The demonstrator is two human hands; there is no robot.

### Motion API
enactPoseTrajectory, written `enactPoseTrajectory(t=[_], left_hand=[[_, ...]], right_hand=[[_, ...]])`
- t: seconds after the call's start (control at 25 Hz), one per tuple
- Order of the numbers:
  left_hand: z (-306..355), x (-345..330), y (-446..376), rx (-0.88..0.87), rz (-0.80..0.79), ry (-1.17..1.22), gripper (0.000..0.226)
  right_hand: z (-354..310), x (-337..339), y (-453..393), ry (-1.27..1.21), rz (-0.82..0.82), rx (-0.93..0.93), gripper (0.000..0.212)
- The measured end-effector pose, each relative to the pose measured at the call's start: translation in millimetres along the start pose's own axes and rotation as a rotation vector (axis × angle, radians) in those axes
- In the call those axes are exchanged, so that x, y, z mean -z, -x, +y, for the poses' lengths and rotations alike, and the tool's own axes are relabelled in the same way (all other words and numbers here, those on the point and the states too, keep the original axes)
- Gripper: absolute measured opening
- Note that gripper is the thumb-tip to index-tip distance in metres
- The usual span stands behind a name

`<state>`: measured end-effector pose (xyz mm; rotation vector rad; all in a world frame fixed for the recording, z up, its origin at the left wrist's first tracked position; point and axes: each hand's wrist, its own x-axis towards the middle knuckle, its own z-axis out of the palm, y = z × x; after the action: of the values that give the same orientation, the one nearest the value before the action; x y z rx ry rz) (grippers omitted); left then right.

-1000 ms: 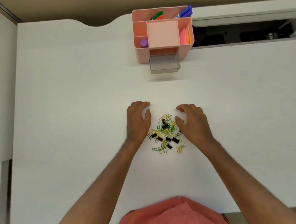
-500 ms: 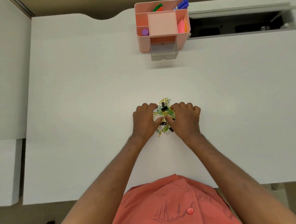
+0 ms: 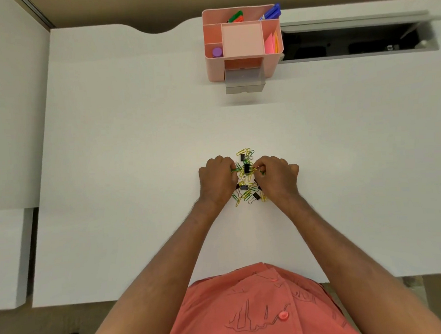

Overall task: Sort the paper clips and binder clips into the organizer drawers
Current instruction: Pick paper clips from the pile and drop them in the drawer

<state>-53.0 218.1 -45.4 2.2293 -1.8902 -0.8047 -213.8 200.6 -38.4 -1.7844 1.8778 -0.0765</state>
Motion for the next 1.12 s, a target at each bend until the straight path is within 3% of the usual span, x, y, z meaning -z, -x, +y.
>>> enactPoseTrajectory(t=[0.2, 0.52, 0.72, 0.92, 1.12], left_hand=[[-4, -1, 3, -0.039, 0.033, 0.029, 0.005], [-14, 5, -7, -0.028, -0.014, 0.209, 0.019], [-13, 13, -14, 0.096, -0.051, 0.494, 0.009], [2, 46, -33, 0.166, 0.016, 0.832, 0.008], [22, 84, -74, 0.039, 0.172, 0.793, 0.007]], right_hand=[[13, 9, -7, -0.340, -0.083, -0.080, 0.017], [15, 28, -16, -0.791, -0.178, -0.230, 0.010], [-2, 58, -34, -0.947, -0.211, -0.173, 0.013], [-39, 107, -86, -0.899, -0.039, 0.032, 0.019], [-74, 123, -154, -0.252, 0.209, 0.275, 0.018]])
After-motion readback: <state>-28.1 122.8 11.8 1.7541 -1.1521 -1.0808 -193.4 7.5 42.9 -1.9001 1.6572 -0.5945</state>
